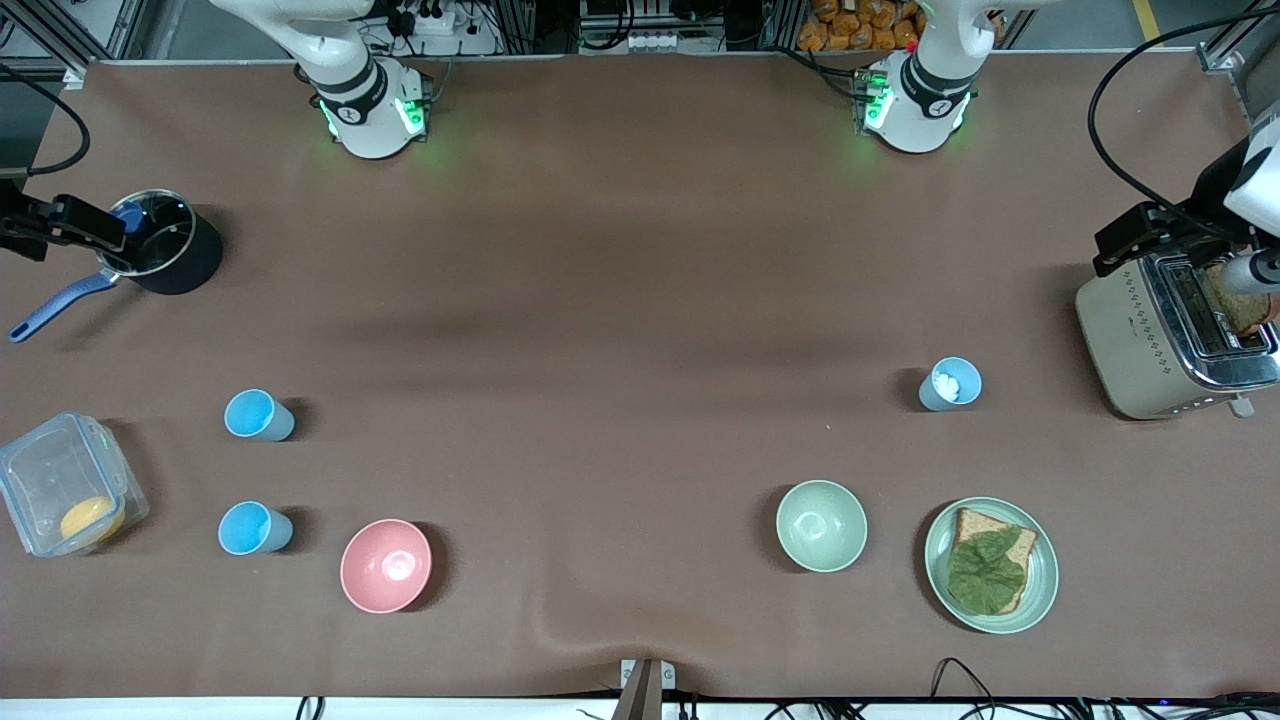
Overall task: Stack blue cups with both arms
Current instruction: 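Reach the right gripper and the left gripper toward separate blue cups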
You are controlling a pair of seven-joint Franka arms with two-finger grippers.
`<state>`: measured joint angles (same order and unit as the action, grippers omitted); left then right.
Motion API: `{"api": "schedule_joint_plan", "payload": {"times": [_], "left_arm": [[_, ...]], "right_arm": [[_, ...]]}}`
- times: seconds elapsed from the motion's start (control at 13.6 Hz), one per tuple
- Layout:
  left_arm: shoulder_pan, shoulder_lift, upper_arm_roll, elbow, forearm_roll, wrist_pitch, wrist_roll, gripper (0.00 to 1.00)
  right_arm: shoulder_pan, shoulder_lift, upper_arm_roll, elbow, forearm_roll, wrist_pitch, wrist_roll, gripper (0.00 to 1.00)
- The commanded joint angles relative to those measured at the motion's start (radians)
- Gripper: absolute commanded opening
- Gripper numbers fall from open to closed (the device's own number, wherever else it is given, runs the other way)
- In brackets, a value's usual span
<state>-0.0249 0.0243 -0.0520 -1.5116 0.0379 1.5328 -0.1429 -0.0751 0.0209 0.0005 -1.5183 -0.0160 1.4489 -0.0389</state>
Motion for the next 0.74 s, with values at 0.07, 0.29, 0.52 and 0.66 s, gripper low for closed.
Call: {"api": "schedule_joint_plan", "payload": {"times": [0.07,0.29,0.52,0.66], "left_arm": [[0.002,0.022,0.001,0.028,-0.006,-0.025,0.025,1.00],[0.002,0.048,0.001,0.019,0.003,-0.023,0.026,1.00],[-0.004,0.071,-0.002,0.014,0.002,-0.014,0.026,1.00],[0.002,0.075,-0.003,-0.027,0.000,0.048,0.026,1.00]], "right_arm": [[-0.023,-0.019,0.012,-0.023,0.022,0.008,-0.016,1.00],[-0.023,-0.018,0.012,-0.023,0.022,0.005,-0.016,1.00],[-0.025,-0.012,0.012,-0.023,0.022,0.005,-0.016,1.00],[-0.025,-0.001,0.012,-0.025,0.022,0.005,-0.016,1.00]]}}
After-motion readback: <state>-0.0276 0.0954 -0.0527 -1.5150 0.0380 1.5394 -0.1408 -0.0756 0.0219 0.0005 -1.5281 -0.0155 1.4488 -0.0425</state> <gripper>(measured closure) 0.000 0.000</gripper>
